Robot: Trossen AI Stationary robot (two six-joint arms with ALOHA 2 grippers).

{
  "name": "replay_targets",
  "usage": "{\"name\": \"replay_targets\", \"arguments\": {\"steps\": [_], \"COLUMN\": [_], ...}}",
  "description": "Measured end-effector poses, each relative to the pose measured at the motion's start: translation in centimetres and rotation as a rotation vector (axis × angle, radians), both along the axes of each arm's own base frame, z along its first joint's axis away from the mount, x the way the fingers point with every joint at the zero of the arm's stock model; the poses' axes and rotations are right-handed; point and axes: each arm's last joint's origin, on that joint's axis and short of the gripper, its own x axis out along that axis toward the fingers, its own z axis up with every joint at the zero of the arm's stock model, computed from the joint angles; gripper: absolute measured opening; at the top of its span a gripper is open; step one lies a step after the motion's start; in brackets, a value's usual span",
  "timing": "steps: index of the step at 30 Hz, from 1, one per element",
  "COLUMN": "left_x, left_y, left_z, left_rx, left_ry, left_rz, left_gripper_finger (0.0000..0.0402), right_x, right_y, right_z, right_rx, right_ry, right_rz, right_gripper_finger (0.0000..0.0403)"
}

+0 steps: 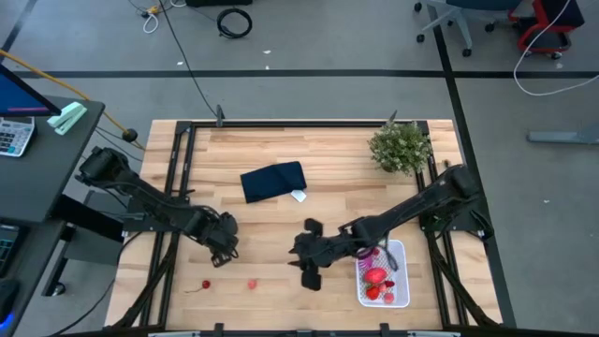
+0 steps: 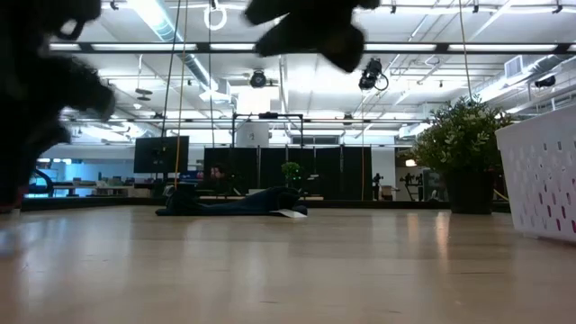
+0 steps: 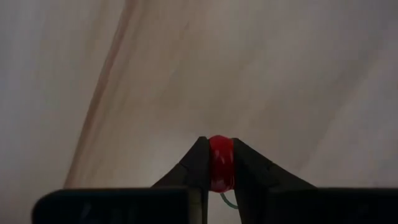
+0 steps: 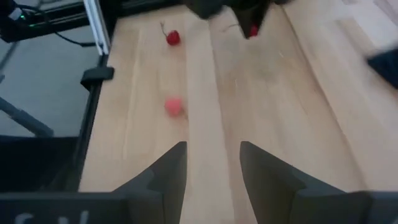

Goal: Pick and placing Produce into tupperware
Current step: Put the cherry into the white bin

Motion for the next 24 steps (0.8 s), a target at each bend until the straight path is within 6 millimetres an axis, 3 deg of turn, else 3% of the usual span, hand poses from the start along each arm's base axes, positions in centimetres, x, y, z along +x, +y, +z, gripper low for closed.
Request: {"name": "replay_targets", "arguments": {"steps": [8, 15, 19, 24], "left_x": [6.6, 10.6, 13.0, 18.0], "left_y": [-1.3, 0.2, 0.7, -0.2], "left_z": [6.0, 11.7, 13.3, 13.0], "left_rx": [-0.003, 0.127, 0.196, 0.23], "left_ry": [-0.628, -1.158, -1.251, -1.237], "left_rz": [-0.168, -0.266, -0.275, -0.337], "left_gripper_finger": [0.0058, 0.0055, 0.006, 0.0054], "right_x": [-7.1, -14.5, -17.7, -20.3], "right_y": [-0.7, 1.9, 4.4, 7.2], "right_z": [5.4, 7.4, 7.2, 6.5], "right_rx": [0.249, 0.358, 0.385, 0.366], "right_ry": [0.29, 0.505, 0.553, 0.519], "right_rz": [-0.136, -0.357, -0.45, -0.465], "right_gripper_finger": [0.0157, 0.0157, 0.0157, 0.0157]}}
